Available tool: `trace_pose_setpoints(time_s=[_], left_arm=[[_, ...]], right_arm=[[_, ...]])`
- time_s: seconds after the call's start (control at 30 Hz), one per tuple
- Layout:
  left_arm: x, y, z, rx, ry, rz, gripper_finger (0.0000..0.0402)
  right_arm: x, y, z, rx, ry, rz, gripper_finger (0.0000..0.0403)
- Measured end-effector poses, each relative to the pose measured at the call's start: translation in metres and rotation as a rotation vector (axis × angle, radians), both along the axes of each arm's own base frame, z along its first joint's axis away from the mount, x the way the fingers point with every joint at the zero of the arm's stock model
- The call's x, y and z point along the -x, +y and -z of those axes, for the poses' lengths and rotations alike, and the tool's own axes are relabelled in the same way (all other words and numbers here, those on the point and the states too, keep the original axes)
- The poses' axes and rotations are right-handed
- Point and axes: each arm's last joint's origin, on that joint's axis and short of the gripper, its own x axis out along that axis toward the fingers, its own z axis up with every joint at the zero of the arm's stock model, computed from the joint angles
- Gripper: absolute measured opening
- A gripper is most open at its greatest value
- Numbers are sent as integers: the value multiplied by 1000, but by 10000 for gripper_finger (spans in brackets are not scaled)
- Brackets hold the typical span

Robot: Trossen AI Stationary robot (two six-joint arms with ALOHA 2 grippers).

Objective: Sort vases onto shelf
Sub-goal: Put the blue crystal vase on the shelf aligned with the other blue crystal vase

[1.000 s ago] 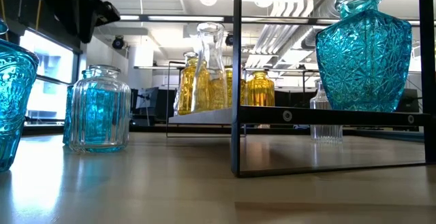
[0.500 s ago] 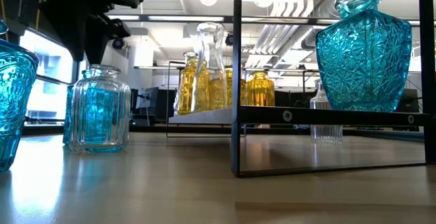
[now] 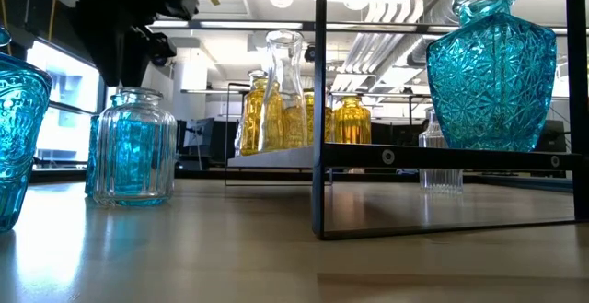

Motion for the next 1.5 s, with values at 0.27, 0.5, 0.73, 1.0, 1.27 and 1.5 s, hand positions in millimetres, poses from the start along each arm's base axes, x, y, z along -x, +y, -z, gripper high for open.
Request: trace_pose_setpoints(time_s=[0.27,0.5,0.73,1.0,1.27,1.5], left_arm=[[2,-2,0,14,13,-25,157],[-2,-2,0,19,-15,-28,157],[-3,-1,2,23,3,-64,157],[0,0,2,22,35,-95,157],[-4,-1,3,28,5,-97,157],[-6,-1,7,43,26,-111,157]], right_arm=[[0,0,0,0,0,-1,145],[0,0,0,4,2,-5,145],[0,0,0,-8,3,-16,145],[0,1,0,-9,4,-19,145],[0,1,0,-9,4,-19,145],[0,1,0,-11,4,-21,145]])
